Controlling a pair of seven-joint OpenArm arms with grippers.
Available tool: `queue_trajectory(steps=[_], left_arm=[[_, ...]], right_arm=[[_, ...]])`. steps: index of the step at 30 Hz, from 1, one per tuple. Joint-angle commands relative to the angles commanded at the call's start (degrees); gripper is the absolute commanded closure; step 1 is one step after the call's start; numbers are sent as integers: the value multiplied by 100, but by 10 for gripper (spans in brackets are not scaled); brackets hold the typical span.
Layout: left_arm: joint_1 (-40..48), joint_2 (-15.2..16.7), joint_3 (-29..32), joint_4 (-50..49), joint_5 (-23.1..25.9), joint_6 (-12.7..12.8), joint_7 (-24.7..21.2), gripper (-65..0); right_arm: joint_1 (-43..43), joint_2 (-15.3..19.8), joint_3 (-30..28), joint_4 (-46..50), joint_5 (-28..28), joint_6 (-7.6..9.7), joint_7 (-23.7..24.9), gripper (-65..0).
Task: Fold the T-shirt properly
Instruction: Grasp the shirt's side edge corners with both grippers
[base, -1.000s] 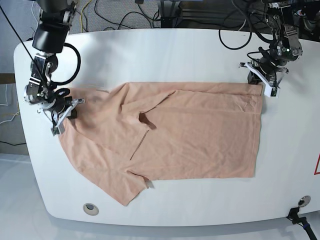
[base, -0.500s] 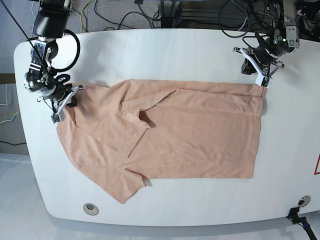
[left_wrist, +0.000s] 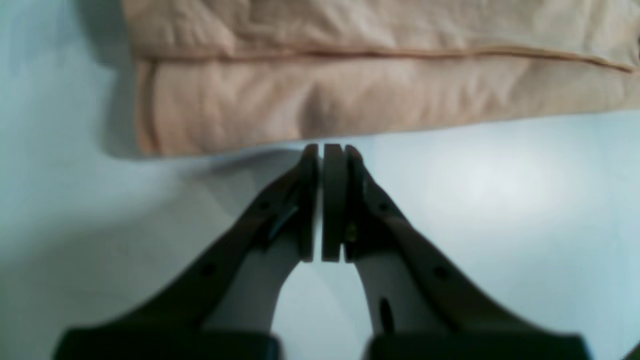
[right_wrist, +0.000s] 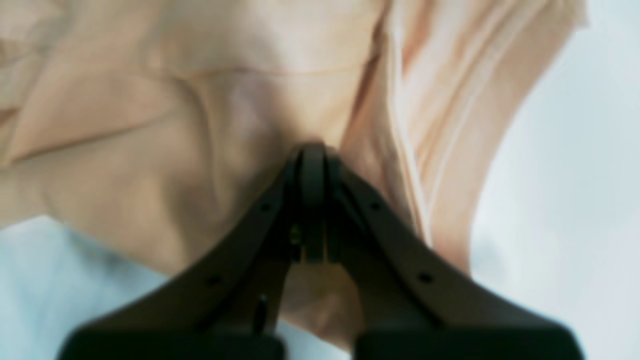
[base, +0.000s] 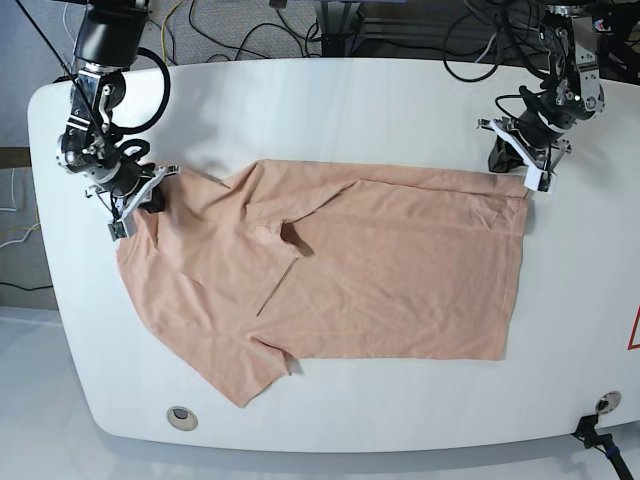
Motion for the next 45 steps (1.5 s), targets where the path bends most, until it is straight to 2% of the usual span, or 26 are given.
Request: queue_trajectory(steps=[8, 9, 14, 19, 21, 27, 30, 32, 34, 36, 37, 42, 45], left_arm=[[-9, 0, -255, 343, 0, 0, 0, -16], [-9, 0, -273, 440, 0, 0, 0, -30], [-26, -114, -281, 738, 9, 18, 0, -186], [-44, -123, -281, 782, 9, 18, -9, -200], [-44, -123, -281, 782, 9, 9, -18, -200], [-44, -123, -281, 782, 9, 0, -35, -201], [-44, -281, -343, 862, 0, -9, -35, -204], [-44, -299, -484, 985, -9, -176, -35, -205], [-70, -290, -677, 1099, -9, -387, -35, -257], [-202, -290, -809, 1125, -9, -492, -35, -333], [-202, -290, -888, 1125, -9, -501, -35, -351], [-264, -290, -958, 1143, -9, -738, -35, -363], [-281, -290, -958, 1134, -9, -844, -35, -363]], right_arm=[[18, 18, 0, 26, 0, 0, 0, -1], [26, 18, 0, 35, 0, 0, 0, -1], [18, 26, 0, 510, -9, -9, -9, -8], [9, 202, -18, 791, -9, -18, -9, -16], [9, 202, -9, 862, -9, -18, -9, -53], [-88, 211, 18, 1591, -9, -9, -132, -231], [-167, 132, 404, 2171, 26, -9, -484, -270], [-176, -79, 782, 2286, 0, 18, -677, -285], [-176, -211, 1284, 2338, 9, 35, -782, -289], [-229, -352, 1688, 2312, 18, 44, -818, -289], [-273, -387, 1829, 2303, 18, 44, -818, -289], [-501, -484, 2224, 2057, 79, 70, -826, -289], [-659, -633, 2462, 1996, 264, 343, -949, -290]])
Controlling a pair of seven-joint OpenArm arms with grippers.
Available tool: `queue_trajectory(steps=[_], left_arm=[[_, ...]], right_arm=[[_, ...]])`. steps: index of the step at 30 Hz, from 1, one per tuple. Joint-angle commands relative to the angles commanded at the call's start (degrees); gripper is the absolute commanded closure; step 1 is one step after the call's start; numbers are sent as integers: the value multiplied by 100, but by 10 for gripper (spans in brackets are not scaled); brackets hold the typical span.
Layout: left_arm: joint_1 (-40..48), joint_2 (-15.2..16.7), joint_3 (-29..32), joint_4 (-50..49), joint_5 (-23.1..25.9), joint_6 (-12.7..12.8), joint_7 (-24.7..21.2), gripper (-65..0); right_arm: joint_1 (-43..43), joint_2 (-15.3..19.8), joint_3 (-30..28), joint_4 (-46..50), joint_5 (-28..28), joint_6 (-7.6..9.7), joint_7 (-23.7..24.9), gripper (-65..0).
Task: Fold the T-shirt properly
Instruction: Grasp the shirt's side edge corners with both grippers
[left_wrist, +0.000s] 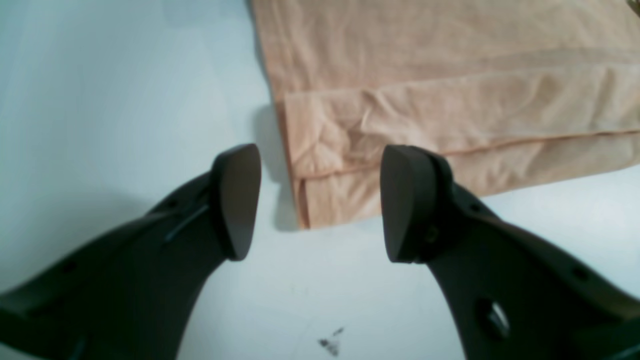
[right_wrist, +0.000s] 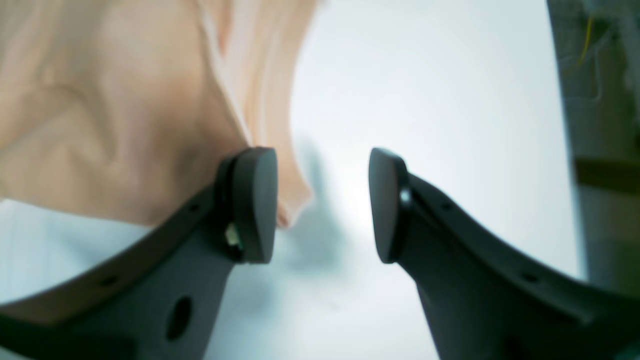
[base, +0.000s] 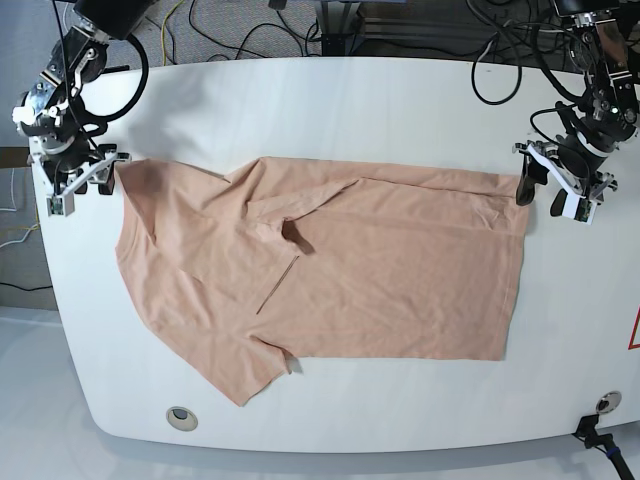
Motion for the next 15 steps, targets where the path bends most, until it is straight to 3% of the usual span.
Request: queue_trajectory(steps=[5, 10, 15], left_arm=[[-9, 0, 0, -9, 0, -18, 0, -363], [-9, 0, 0, -9, 0, -18, 0, -363], [-9, 0, 0, -9, 0, -18, 0, -363]], right_arm=[[-44, -70, 105, -9, 185, 141, -220, -294], [-9, -132, 97, -18, 167, 141, -220, -419], [18, -220, 62, -26, 141, 141, -220, -425]])
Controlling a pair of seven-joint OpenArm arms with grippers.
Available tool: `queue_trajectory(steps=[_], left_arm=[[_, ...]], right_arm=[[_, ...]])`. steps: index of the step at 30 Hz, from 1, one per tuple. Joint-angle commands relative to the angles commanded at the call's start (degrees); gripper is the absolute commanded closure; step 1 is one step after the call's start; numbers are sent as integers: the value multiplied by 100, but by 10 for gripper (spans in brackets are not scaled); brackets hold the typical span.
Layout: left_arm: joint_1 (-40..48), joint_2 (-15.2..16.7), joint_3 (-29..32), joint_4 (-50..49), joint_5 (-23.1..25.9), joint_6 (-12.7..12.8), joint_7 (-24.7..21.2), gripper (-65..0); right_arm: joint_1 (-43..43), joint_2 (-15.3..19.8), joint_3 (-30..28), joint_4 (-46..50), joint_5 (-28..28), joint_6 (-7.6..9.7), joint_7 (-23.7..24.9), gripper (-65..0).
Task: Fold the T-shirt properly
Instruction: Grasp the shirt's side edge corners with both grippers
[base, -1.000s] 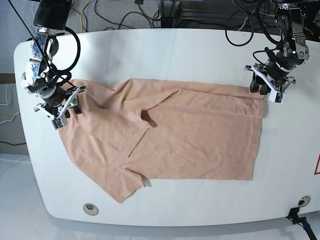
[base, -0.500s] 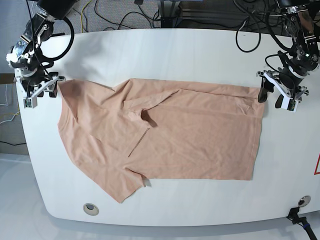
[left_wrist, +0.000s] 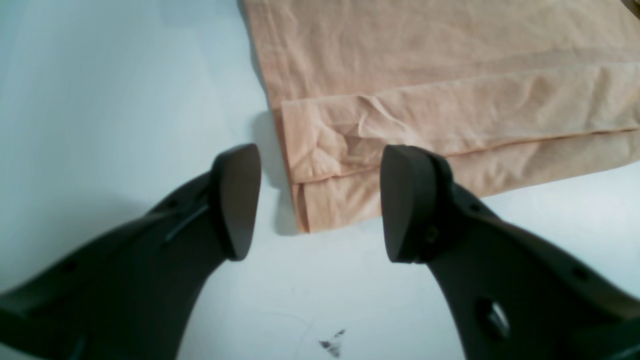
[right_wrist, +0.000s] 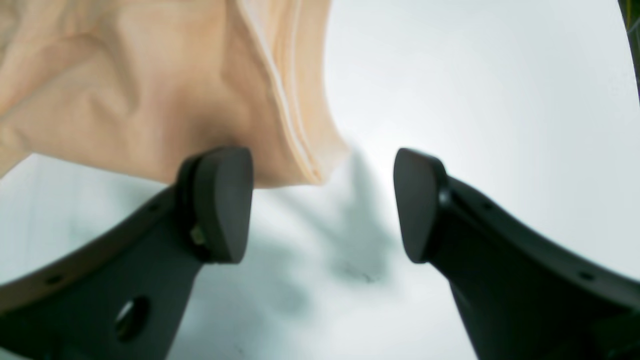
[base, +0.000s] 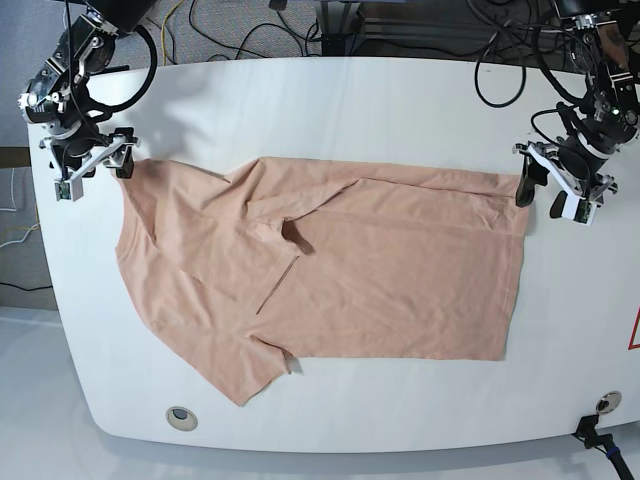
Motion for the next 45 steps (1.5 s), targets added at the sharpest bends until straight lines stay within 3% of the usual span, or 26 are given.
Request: queue_trajectory(steps=[7, 13, 26, 38, 41, 45], left_arm=[[0, 0, 0, 9, 0, 0, 0, -360], [0, 0, 0, 0, 0, 0, 0, -360], [0, 0, -9, -9, 9, 0, -9, -359], [0, 18, -9, -88, -18, -18, 18, -364], [0, 18, 0, -255, -18, -334, 18, -366], [-9, 18, 0, -536, -26, -396, 0, -366]], right_arm=[[220, -35, 0, -703, 18, 0, 26, -425], [229, -18, 18, -765, 18, 0, 35, -410], [519, -9, -9, -782, -9, 0, 35, -5], [519, 0, -9, -782, -9, 0, 26, 0], [519, 0, -9, -782, -9, 0, 26, 0], [519, -9, -9, -888, -9, 0, 26, 0]])
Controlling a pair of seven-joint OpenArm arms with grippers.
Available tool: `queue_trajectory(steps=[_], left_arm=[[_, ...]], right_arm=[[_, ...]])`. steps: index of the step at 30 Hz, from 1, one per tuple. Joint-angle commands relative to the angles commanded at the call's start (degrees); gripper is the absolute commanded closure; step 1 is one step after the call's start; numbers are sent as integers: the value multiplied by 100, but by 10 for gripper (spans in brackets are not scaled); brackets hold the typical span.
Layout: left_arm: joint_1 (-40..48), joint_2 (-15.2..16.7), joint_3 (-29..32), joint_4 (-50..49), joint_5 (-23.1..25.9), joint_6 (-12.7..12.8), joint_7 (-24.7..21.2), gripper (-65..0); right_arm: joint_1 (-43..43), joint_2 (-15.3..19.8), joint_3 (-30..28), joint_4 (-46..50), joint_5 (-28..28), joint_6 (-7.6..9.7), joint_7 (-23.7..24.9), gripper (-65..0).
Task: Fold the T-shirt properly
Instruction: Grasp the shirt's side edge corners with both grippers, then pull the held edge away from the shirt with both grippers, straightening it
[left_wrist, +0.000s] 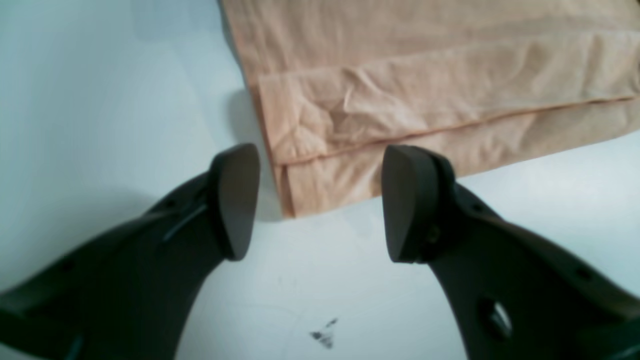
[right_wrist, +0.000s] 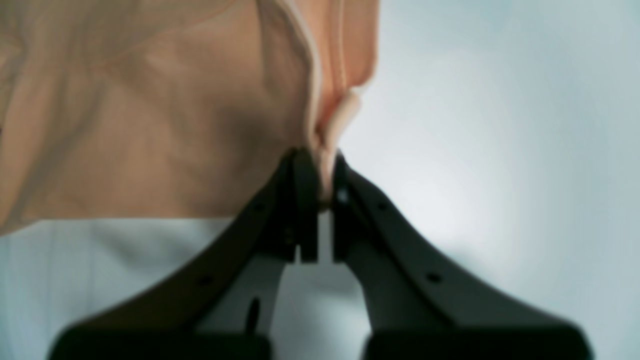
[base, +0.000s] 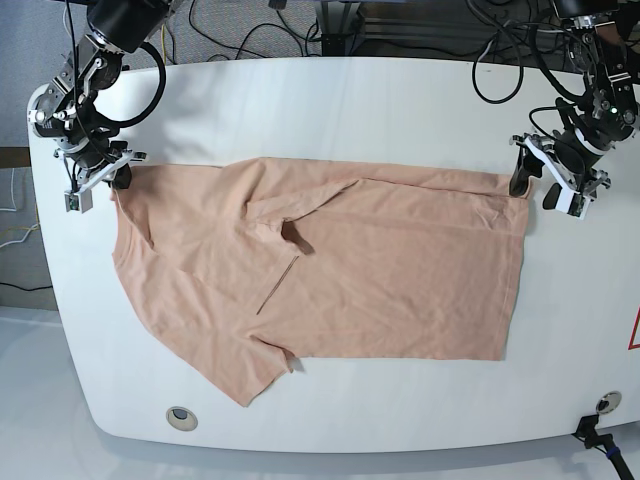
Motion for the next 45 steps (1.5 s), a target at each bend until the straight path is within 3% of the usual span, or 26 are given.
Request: queue_trajectory(steps=[13, 23, 33, 35, 39, 45], left_arm=[[-633, 0, 9, -1222, 35, 18, -9, -366], [-659, 0, 369, -1371, 53, 18, -18, -363], [-668, -9, 360, -1785, 53, 26, -18, -356], [-659, -18, 360, -1785, 53, 26, -18, -291], [-642, -18, 352, -1758, 53, 18, 0, 0], [-343, -26, 334, -1591, 44, 9, 26, 0]], right_arm=[[9, -9, -9, -9, 0, 0, 0, 0], [26, 0, -9, -9, 0, 0, 0, 0], [26, 0, -9, -9, 0, 0, 0, 0], [26, 0, -9, -9, 0, 0, 0, 0], [26, 0, -9, -9, 0, 0, 0, 0], [0, 0, -9, -9, 0, 0, 0, 0]])
